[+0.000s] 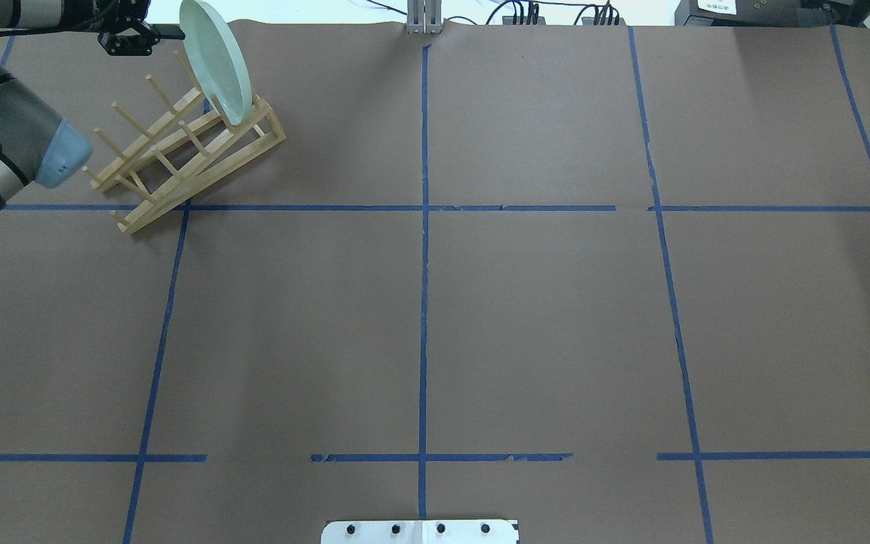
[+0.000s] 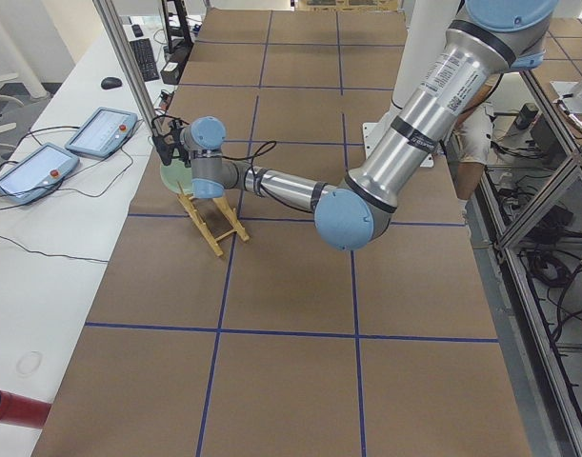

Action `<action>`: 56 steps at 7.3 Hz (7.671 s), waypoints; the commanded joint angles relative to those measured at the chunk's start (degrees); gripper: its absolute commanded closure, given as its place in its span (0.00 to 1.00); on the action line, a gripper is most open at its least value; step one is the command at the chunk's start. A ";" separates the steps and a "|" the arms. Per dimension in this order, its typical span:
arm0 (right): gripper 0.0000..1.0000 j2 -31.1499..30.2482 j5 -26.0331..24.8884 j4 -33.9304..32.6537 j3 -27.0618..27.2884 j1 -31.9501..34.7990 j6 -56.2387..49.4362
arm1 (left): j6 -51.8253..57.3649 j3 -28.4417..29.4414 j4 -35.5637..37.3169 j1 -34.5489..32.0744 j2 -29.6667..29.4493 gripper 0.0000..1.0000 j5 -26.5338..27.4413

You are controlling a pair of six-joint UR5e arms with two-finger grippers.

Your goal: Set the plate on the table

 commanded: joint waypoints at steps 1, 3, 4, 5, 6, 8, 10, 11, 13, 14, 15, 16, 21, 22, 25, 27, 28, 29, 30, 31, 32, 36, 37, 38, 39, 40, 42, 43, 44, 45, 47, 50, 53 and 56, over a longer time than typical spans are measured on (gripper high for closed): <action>0.00 -0.07 0.00 0.00 0.00 0.00 0.00 | -0.38 1.89 -0.91 1.14 -1.16 0.29 0.94; 0.00 0.02 0.00 0.00 0.00 0.00 0.00 | -0.29 2.26 -0.91 1.50 -1.34 0.59 0.94; 0.00 0.02 0.00 0.00 0.00 0.00 0.00 | -0.37 2.17 -0.91 1.58 -1.43 0.91 0.94; 0.00 0.02 0.00 0.00 0.00 0.00 0.00 | -0.29 1.91 -0.91 1.59 -1.52 1.00 0.94; 0.00 0.02 0.00 0.00 0.00 0.00 0.00 | -0.37 1.30 -0.82 1.59 -1.61 1.00 0.94; 0.00 0.02 0.00 0.00 0.00 0.00 0.00 | -0.29 -2.73 -0.30 1.32 -1.34 1.00 0.94; 0.00 0.02 0.00 0.00 0.00 0.00 0.00 | 0.50 -7.48 0.05 0.62 -0.99 1.00 1.02; 0.00 0.02 0.00 0.00 0.00 0.00 0.00 | 0.50 -10.37 1.27 -0.34 -0.90 1.00 0.94; 0.00 0.02 0.00 0.00 0.00 0.00 0.00 | 0.42 -20.45 12.29 -0.88 -0.99 1.00 0.85; 0.00 0.02 0.00 0.00 0.00 0.00 0.00 | 0.16 -26.51 22.71 0.17 -0.99 1.00 0.94; 0.00 0.02 0.00 0.00 0.00 0.00 0.00 | -0.28 -30.92 31.26 5.05 -0.90 1.00 1.37; 0.00 0.02 0.00 0.00 0.00 0.00 0.00 | 0.58 -33.84 45.35 10.06 -2.03 1.00 3.81; 0.00 0.01 0.00 0.00 0.00 0.00 0.00 | 15.18 -25.49 93.20 26.43 -13.81 1.00 6.65; 0.00 0.02 0.00 0.00 0.00 0.00 0.00 | 15.88 -17.25 95.57 27.50 -17.30 1.00 6.74; 0.00 0.02 0.00 0.00 0.00 0.00 0.00 | 24.29 -13.12 99.36 33.01 -17.27 0.72 8.22; 0.00 -0.07 0.00 0.00 0.00 0.00 0.00 | 29.47 -20.35 99.37 33.51 -14.02 0.00 10.78; 0.00 0.01 0.00 0.00 0.00 0.00 0.00 | 36.82 -28.34 100.59 25.57 -11.56 0.00 10.52; 0.00 0.02 0.00 0.00 0.00 0.00 0.00 | 45.24 -33.29 99.91 18.62 -8.49 0.00 10.26; 0.00 0.02 0.00 0.00 0.00 0.00 0.00 | 52.20 -37.08 96.24 10.54 -5.07 0.00 10.08; 0.00 0.02 0.00 0.00 0.00 0.00 0.00 | 57.75 -39.47 90.29 3.33 1.23 0.00 5.21; 0.00 0.02 0.00 0.00 0.00 0.00 0.00 | 67.99 -39.40 81.18 -5.36 9.91 0.00 -2.94; 0.00 0.02 0.00 0.00 0.00 0.00 0.00 | 113.72 -25.54 65.18 -30.90 33.61 0.00 -14.71; 0.00 0.02 0.00 0.00 0.00 0.00 0.00 | 118.84 -26.21 65.79 -33.46 37.81 0.00 -14.79; 0.00 0.02 0.00 0.00 0.00 0.00 0.00 | 118.81 -27.53 71.80 -33.48 38.55 0.00 -14.71; 0.00 0.02 0.00 0.00 0.00 0.00 0.00 | 117.85 -28.06 82.74 -33.05 35.34 0.00 -14.88; 0.00 0.02 0.00 0.00 0.00 0.00 0.00 | 117.75 -28.85 87.81 -33.04 33.57 0.00 -15.06; 0.00 0.01 0.00 0.00 0.00 0.00 0.00 | 118.01 -28.60 88.03 -32.78 34.07 0.00 -23.86; 0.00 0.02 0.00 0.00 0.00 0.00 0.00 | 118.01 -28.68 87.51 -32.78 34.43 0.00 -25.15; 0.00 0.02 0.00 0.00 0.00 0.00 0.00 | 118.01 -28.25 87.51 -32.78 34.43 0.00 -25.17; 0.00 0.02 0.00 0.00 0.00 0.00 0.00 | 117.93 -27.72 87.77 -32.78 33.73 0.00 -23.95; 0.00 0.02 0.00 0.00 0.00 0.00 0.00 | 118.19 -29.47 88.03 -32.78 32.41 0.00 -19.11; 0.00 0.02 0.00 0.00 0.00 0.00 0.00 | 118.02 -27.72 87.77 -32.78 32.32 0.00 -19.28; 0.00 0.02 0.00 0.00 0.00 0.00 0.00 | 118.10 -27.01 87.16 -32.43 32.23 0.00 -19.63; 0.00 0.02 0.00 0.00 0.00 0.00 0.00 | 117.84 -25.34 83.03 -30.94 32.23 0.00 -19.72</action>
